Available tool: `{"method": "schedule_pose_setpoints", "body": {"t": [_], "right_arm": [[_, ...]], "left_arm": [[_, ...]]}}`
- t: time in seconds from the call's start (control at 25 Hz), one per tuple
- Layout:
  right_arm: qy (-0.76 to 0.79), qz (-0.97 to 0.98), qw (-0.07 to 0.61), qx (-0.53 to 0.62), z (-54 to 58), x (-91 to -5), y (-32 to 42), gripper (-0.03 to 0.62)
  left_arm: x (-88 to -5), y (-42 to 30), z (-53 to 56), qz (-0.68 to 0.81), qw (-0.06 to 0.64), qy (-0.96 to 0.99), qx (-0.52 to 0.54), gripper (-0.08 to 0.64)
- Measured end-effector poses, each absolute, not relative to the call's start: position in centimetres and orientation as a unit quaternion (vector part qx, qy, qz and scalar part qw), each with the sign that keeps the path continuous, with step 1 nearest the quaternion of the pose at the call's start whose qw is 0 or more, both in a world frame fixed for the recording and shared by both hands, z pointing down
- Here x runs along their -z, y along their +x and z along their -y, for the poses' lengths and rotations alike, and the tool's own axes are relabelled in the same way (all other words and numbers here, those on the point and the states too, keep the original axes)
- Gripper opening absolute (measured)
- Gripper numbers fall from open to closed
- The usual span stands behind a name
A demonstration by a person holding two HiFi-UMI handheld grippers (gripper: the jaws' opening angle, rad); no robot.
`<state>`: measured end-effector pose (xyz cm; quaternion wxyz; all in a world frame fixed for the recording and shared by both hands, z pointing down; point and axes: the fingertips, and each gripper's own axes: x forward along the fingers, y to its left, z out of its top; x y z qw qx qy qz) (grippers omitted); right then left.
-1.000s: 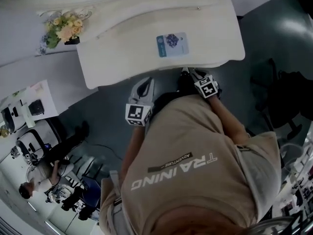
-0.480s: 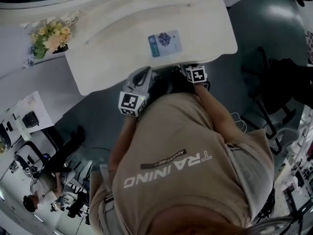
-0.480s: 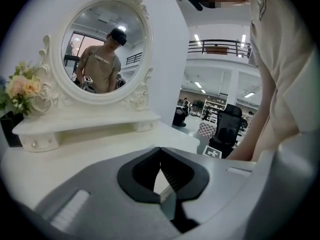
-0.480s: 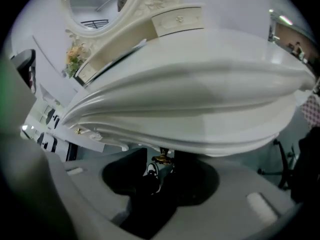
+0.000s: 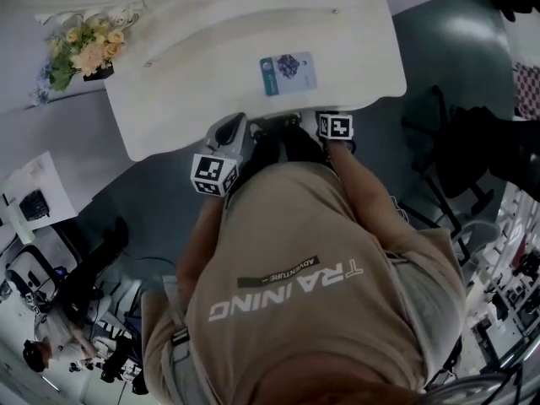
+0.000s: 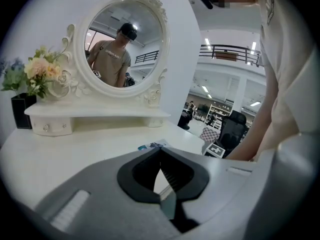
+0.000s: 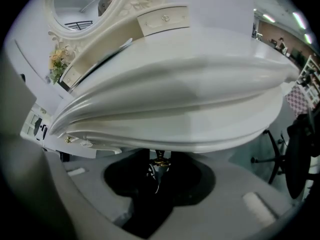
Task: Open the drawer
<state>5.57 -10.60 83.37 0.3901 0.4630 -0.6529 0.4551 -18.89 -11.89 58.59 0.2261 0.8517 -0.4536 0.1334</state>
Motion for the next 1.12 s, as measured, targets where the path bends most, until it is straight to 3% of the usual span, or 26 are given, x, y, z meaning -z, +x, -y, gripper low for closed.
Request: {"method": "schedule_pose_setpoints", "body": {"t": [0.44,0.68,0.88,1.12], "right_arm": [[0.456,0.628,0.428,-0.463,6.9,-83.6,6.3,0.135],[0.459,0.607,0.448,-0.469,3.6,-83.4,6.6,0.133],[0.476,0.594,0.442,-0.475,1.5,-84.0,6.4,0.133],[0.476,0.596,0.44,-0.475,-1.3,-84.0,7.6,0.135]], "left_arm": [[-56.4,-21.6,9.8,0.479,0.242,0.841,-0.06,0.008],[-56.5,-22.9,7.8,0.456,0.189,0.863,-0.107,0.008],[-58.7,-21.8,7.2,0.395,0.187,0.892,-0.119,0.008],[-60.8,-19.1,4.8,0.367,0.238,0.891,-0.119,0.008]]}}
